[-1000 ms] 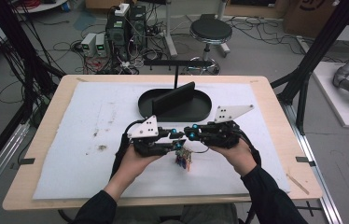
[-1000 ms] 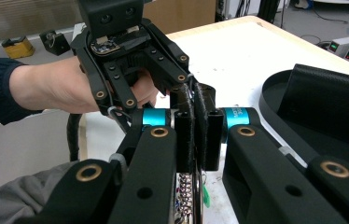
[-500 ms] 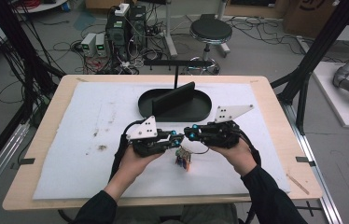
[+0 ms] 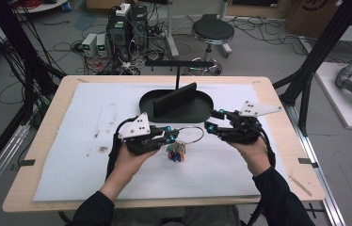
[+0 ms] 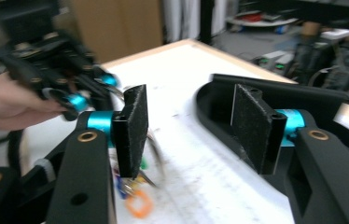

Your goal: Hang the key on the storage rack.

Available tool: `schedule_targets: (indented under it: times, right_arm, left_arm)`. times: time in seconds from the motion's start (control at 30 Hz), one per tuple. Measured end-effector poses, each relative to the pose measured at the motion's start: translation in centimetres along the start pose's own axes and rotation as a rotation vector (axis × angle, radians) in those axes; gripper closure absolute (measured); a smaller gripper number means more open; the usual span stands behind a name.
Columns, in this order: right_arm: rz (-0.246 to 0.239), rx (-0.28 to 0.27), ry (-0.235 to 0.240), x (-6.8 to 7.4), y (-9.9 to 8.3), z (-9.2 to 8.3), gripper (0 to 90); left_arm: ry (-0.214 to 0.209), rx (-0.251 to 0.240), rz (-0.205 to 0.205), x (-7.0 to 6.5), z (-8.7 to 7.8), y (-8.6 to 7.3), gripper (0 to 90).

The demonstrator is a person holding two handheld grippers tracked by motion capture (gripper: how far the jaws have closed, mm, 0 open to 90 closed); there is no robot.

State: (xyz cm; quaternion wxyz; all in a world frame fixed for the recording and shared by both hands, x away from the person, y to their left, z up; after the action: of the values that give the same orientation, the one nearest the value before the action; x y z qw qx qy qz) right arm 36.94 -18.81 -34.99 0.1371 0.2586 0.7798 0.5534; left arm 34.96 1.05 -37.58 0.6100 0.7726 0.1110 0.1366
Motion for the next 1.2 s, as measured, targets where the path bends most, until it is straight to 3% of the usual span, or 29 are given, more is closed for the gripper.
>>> schedule_targets:
  times: [0.13, 0.27, 0.53, 1.0, 1.2]
  right_arm:
    - [0.042, -0.004, -0.065, -2.3, -1.4, -1.4, 44.0]
    - [0.053, -0.034, -0.111, -4.3, -2.8, -2.9, 51.6]
    - [0.116, -0.021, -0.205, -7.7, -5.5, -4.3, 42.7]
    - [0.147, 0.013, -0.256, -9.1, -6.7, -4.2, 36.3]
    - [0.147, 0.007, -0.267, -9.3, -6.7, -4.4, 37.2]
  left_arm:
    - [0.041, -0.008, 0.004, 0.9, -1.0, 0.9, 86.5]
    - [0.083, -0.025, 0.008, 1.8, -2.0, 1.8, 86.5]
    - [0.174, -0.032, 0.012, 4.0, -4.0, 3.1, 86.5]
    - [0.318, -0.05, 0.0, 7.6, -7.2, 4.4, 86.5]
    - [0.369, -0.071, -0.027, 9.4, -8.2, 4.6, 86.5]
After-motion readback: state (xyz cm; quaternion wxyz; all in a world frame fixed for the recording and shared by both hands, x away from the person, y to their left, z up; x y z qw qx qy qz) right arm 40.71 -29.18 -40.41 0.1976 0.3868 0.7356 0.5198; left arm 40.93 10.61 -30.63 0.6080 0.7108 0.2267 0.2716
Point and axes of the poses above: each handheld gripper's, and its own axes: z roughly forward along the jaws, y roughly out of its top, x roughly to its left, the point moved 8 cm from there along z, roughly forward along the jaws, and after that the axes turned 3 degrees about x, right-handed, at the moved point
